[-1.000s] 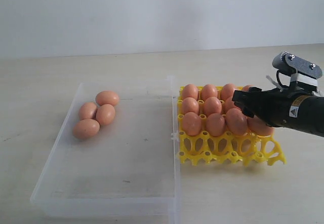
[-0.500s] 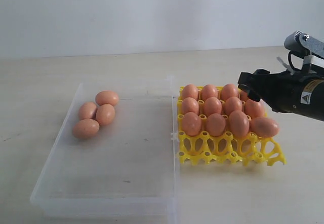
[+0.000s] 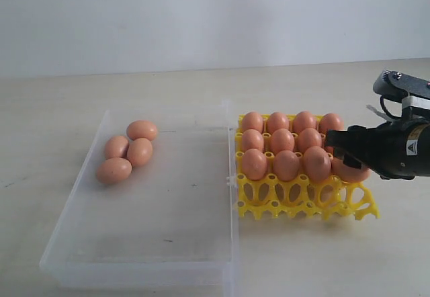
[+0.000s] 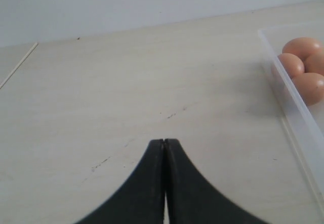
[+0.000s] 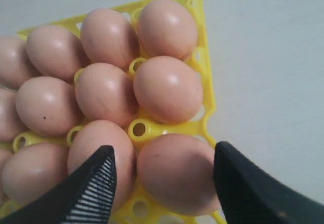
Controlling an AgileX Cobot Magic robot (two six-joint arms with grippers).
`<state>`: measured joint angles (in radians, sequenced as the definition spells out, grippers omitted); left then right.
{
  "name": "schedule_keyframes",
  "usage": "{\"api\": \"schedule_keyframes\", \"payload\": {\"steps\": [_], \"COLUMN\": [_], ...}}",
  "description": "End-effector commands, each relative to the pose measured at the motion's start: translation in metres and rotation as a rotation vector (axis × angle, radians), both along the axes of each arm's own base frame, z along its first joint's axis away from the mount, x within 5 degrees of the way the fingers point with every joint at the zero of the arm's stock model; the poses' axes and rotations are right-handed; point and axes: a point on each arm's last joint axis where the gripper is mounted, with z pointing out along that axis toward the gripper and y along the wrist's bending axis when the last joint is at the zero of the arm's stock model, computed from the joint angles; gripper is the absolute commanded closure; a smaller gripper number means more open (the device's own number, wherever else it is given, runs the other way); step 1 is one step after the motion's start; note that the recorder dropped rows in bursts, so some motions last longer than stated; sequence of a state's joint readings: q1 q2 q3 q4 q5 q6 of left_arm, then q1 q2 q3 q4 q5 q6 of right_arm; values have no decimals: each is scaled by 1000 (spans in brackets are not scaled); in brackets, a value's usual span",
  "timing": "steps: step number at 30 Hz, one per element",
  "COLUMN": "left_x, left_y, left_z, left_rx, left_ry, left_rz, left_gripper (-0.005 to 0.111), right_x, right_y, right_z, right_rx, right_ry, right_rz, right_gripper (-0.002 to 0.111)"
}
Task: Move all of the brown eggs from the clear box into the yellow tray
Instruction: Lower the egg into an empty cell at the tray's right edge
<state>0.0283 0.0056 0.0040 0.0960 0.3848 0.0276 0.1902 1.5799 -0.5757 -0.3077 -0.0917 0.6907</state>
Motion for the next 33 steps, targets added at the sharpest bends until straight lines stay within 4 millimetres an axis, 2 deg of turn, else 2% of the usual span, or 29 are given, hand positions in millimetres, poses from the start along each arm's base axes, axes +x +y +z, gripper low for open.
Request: {"api": "schedule_keyframes", "payload": {"steps": [1,4,14,23,33], "left_x": [0,0,0,0,0], "left_y": [0,0,0,0,0], "left_z": [2,2,2,2,2], "left_rx": [-5,-5,-5,-5,-5], "left_ry": [-16,-16,-16,-16,-16], "left_rz": [3,3,3,3,3], "left_gripper": [107,107,107,107,107], "right_x": [-2,-2,-1,1,4], "right_y": [-4,-9,-10,-9,-7], "right_z": [0,0,-1,-18,-15], "right_rx": [-36,-45,-47,-51,-2], "right_ry": [18,25,31,81,36], "right_rz": [12,-2,-4,1,-21], "right_gripper": [53,53,53,53,53]}}
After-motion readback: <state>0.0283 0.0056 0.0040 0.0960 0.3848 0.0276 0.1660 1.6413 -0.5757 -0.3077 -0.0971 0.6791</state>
